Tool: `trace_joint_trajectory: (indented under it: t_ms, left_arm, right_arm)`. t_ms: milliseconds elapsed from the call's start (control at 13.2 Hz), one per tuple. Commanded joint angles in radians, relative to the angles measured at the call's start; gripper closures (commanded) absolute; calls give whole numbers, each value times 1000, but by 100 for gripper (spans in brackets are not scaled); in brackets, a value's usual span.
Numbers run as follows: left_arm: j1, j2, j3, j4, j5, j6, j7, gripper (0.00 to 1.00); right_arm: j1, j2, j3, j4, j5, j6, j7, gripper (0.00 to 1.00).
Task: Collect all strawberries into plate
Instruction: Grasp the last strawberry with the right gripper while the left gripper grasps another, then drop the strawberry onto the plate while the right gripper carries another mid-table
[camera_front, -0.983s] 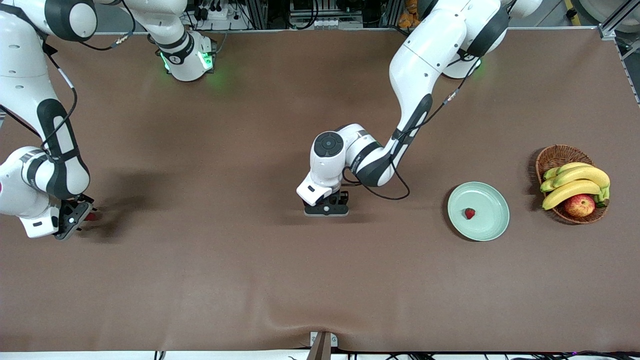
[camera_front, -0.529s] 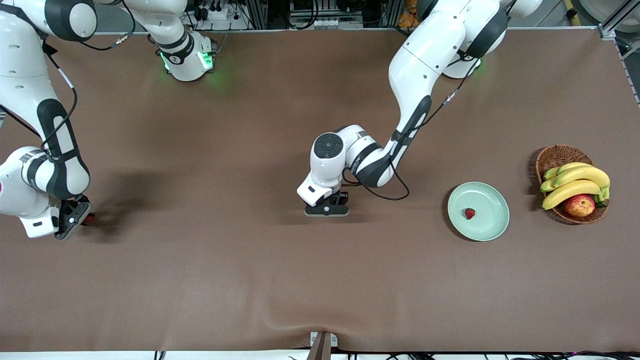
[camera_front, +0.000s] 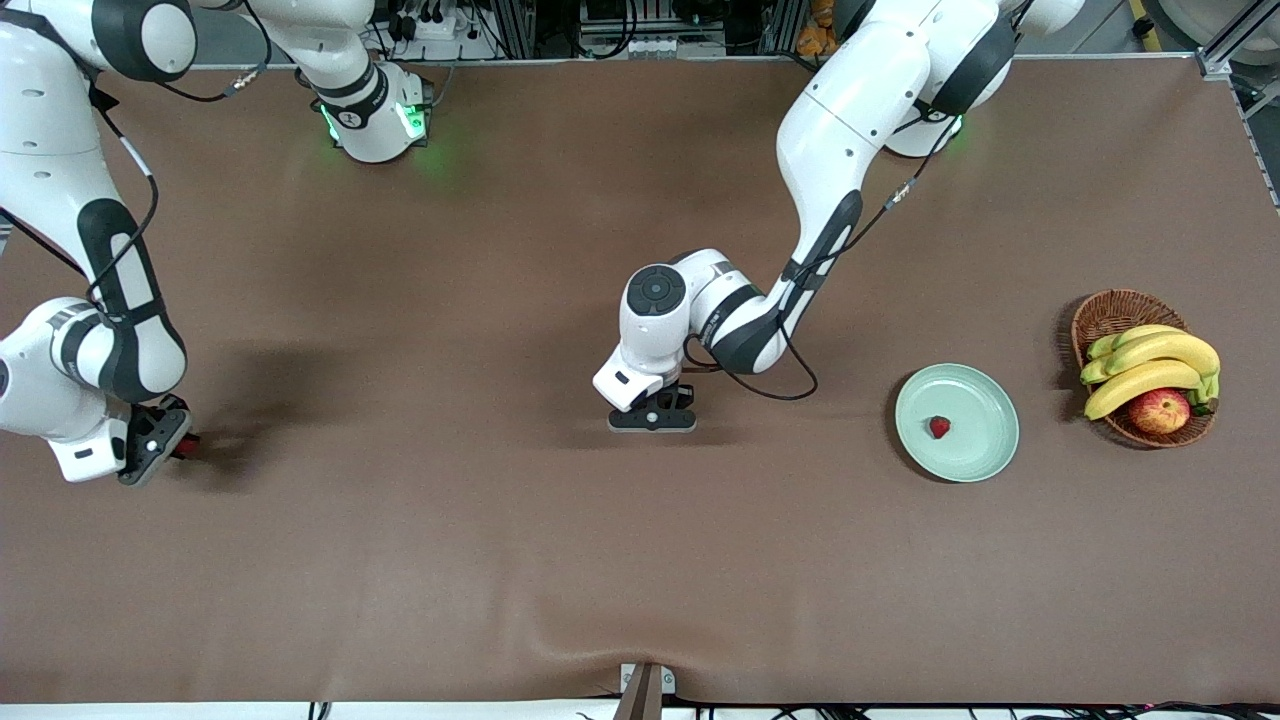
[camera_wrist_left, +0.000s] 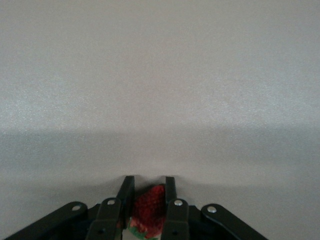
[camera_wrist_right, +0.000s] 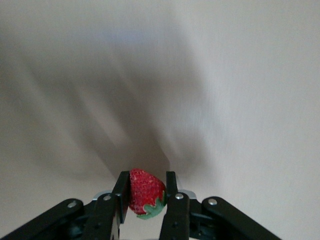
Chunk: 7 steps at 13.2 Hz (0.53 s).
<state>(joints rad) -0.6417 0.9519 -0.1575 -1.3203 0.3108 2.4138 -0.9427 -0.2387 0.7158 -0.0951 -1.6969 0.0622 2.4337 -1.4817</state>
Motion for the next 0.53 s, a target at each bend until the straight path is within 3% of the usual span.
trace_joint_trajectory:
  t_ms: [0, 227, 454]
  left_arm:
    - [5, 4, 3, 18, 28, 5, -4, 100]
    - [45, -37, 3, 10, 24, -8, -5, 100]
    - [106, -128, -4, -16, 24, -109, 5, 100]
  right_arm:
    - [-5, -18, 86, -12, 37, 48, -45, 100]
    - [18, -24, 175, -14, 37, 48, 134, 100]
    - [110, -24, 176, -23, 36, 47, 332, 100]
